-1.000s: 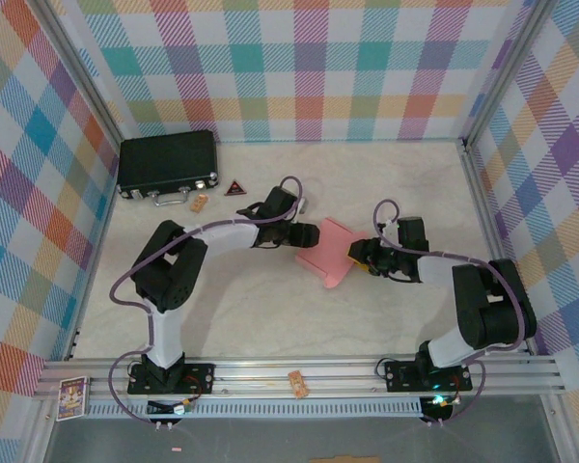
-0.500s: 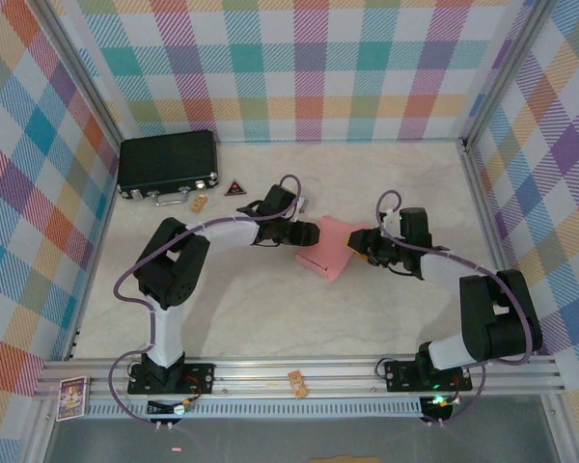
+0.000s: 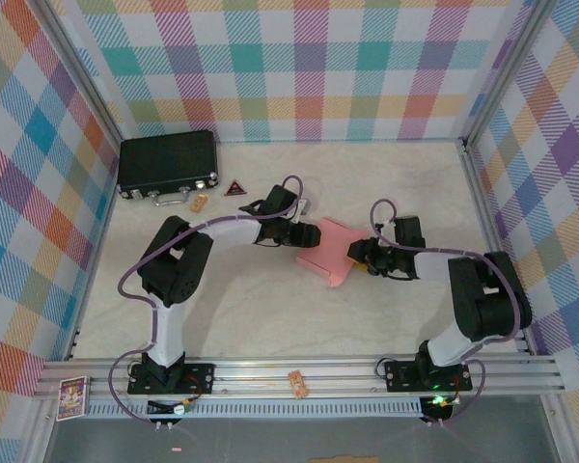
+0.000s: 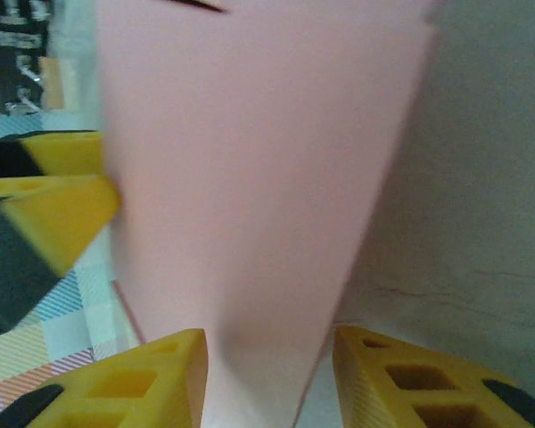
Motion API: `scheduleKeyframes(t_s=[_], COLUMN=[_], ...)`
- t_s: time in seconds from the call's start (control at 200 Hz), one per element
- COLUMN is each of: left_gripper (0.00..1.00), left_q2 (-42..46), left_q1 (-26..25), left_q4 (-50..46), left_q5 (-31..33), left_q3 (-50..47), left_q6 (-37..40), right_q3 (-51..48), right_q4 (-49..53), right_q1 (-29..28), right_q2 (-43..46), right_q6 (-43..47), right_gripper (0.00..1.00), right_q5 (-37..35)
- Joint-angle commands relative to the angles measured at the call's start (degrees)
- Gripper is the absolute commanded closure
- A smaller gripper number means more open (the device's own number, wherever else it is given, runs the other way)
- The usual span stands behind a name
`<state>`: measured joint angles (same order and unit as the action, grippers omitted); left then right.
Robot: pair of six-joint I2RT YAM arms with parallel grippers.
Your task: Fold the paper box
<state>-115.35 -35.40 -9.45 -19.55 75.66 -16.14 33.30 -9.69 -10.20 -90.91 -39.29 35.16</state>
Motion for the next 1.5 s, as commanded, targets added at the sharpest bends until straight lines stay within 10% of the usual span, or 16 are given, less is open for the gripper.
scheduleKeyframes(t_s=[0.0,0.58,0.985,1.195,1.495], left_gripper=[0.37,0.35,0.08,0.09,0.15], left_q2=[-1.6,2.7,18.4,23.0,28.4], left_q1=[-1.1,-0.4,-2.1,-4.3,-4.9], left_q4=[-5.3,-3.5,-3.6,2.3,0.9], left_q5=[2.0,2.9,15.0,22.2,16.4], left_q3=[1.5,-1.1,-8.2,-14.4,-20.2], left_q6=[2.6,0.5,17.3,27.5,26.9], right_q3=[-0.9,-0.6,3.4,5.1,17.1], right_q4=[-2.5,-3.0,3.2,13.7,31.8], right_q1=[-0.4,-0.4,-0.4,-0.4,3.7], right_q2=[-1.8,-1.4,-1.1,4.3,10.3], right_q6=[-1.1,-0.8,2.3,5.9,20.5], right_gripper=[0.62,0.72,0.7,0.51,0.41], right_q5=[-1.6,-1.2,-0.4,-8.8,-18.1])
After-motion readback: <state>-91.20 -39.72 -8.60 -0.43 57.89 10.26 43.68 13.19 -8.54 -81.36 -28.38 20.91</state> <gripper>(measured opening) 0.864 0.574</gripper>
